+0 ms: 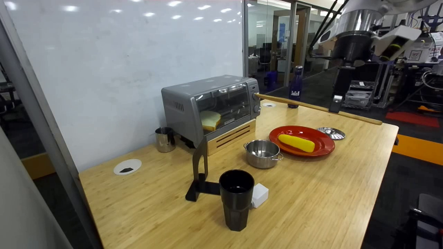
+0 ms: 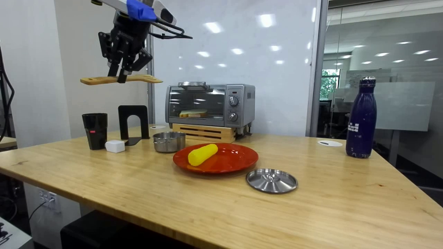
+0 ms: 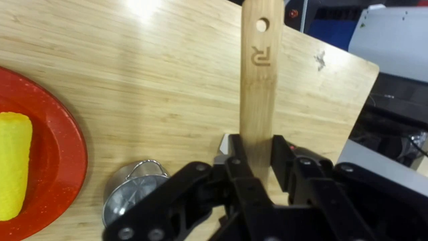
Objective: Use the wooden cooking stick to pick up the yellow bottle
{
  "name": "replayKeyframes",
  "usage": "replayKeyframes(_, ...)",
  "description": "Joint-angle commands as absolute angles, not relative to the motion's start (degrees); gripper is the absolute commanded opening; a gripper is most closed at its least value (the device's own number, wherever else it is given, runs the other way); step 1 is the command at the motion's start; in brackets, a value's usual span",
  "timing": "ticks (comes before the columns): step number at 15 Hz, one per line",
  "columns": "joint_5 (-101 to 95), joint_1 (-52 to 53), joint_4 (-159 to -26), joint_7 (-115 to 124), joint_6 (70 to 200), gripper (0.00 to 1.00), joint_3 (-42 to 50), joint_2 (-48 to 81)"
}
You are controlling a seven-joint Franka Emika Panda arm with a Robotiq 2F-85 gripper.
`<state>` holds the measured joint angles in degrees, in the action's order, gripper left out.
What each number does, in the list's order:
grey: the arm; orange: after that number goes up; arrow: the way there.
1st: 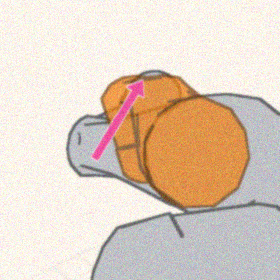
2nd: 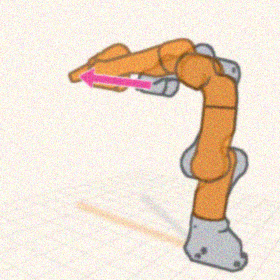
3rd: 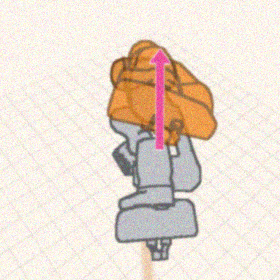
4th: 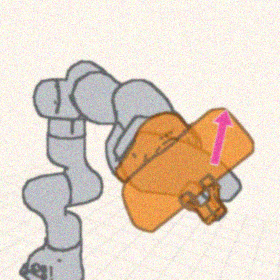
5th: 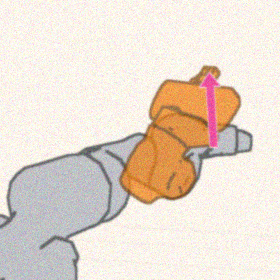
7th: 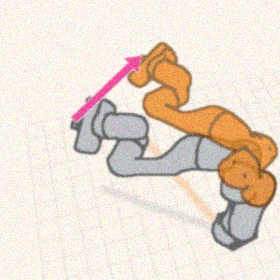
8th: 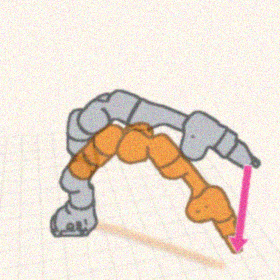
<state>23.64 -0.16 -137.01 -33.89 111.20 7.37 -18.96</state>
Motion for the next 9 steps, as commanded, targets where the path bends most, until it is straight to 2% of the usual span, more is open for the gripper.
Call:
replayKeyframes(1,29.5,1.1,-132.3,-23.6,112.8,0.06,6.8,-15.1)
replayKeyframes(9,40.1,-2.0,-128.9,-12.4,117.5,0.06,9.2,-2.8)
